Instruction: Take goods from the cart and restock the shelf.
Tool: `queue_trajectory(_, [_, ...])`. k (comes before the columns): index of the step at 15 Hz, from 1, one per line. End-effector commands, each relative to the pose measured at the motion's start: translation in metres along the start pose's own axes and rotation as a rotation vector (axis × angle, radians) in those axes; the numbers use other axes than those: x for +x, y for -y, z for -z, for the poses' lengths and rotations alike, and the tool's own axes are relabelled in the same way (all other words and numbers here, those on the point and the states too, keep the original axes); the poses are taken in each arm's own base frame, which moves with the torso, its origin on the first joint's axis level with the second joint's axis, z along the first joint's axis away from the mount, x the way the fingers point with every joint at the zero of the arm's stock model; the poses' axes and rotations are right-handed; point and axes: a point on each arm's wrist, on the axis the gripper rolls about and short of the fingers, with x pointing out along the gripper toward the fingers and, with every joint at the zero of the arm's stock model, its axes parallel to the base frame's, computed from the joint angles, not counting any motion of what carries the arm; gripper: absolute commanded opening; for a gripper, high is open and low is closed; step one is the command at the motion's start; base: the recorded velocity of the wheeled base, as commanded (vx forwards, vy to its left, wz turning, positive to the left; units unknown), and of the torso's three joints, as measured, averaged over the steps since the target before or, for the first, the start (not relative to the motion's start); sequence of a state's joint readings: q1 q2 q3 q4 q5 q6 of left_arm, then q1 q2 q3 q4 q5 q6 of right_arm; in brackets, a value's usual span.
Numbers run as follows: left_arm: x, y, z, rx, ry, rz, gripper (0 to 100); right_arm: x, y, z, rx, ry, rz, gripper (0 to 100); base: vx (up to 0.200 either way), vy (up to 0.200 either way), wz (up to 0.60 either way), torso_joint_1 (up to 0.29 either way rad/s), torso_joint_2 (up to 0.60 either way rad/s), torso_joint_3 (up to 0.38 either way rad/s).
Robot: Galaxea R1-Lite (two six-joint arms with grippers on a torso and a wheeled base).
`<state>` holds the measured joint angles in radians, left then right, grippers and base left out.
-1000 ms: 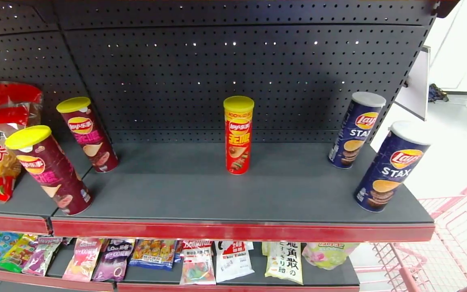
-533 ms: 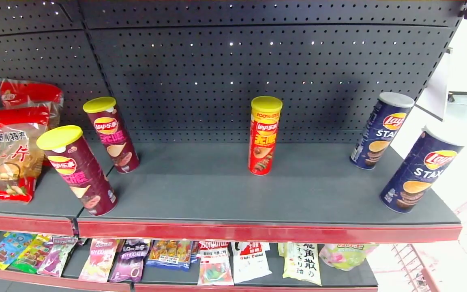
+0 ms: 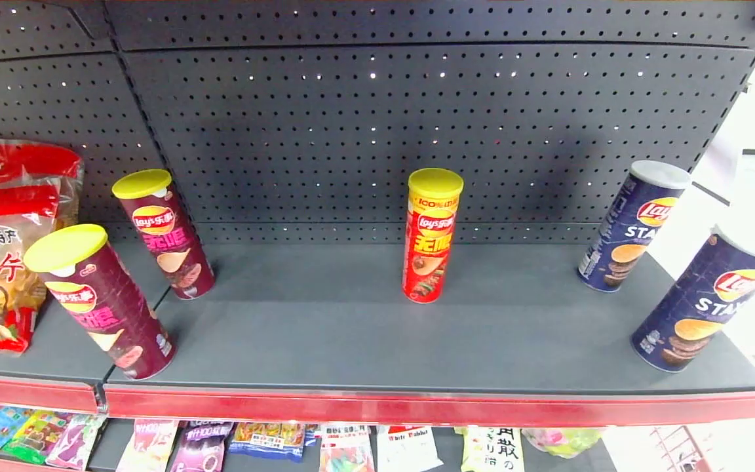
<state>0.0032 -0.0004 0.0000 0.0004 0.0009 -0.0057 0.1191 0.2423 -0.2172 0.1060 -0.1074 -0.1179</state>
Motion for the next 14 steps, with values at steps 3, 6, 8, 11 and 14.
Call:
queue_trajectory(3, [0.001, 0.000, 0.000, 0.004, -0.014, 0.004, 100, -0.007, -0.001, 0.014, 0.004, 0.051, -0.013, 0, 0.000, 0.000, 0.00, 0.000, 0.00, 0.000])
queue_trajectory(6, [0.001, 0.002, -0.001, 0.070, -0.002, 0.092, 100, -0.008, -0.002, 0.026, 0.009, 0.069, 0.017, 0, 0.000, 0.000, 0.00, 0.000, 0.00, 0.000])
queue_trajectory(8, [0.001, 0.002, -0.001, 0.084, -0.002, 0.101, 100, -0.004, -0.005, 0.034, 0.010, 0.046, -0.056, 0, 0.000, 0.000, 0.00, 0.000, 0.00, 0.000])
queue_trajectory(11, [-0.003, 0.003, -0.030, 0.025, 0.064, 0.160, 100, -0.002, -0.006, 0.041, 0.006, 0.020, -0.074, 0, 0.000, 0.000, 0.00, 0.000, 0.00, 0.000])
queue_trajectory(14, [0.047, 0.008, -0.161, -0.098, 0.014, 0.329, 100, -0.003, -0.006, 0.039, 0.003, 0.034, -0.072, 0, 0.000, 0.000, 0.00, 0.000, 0.00, 0.000])
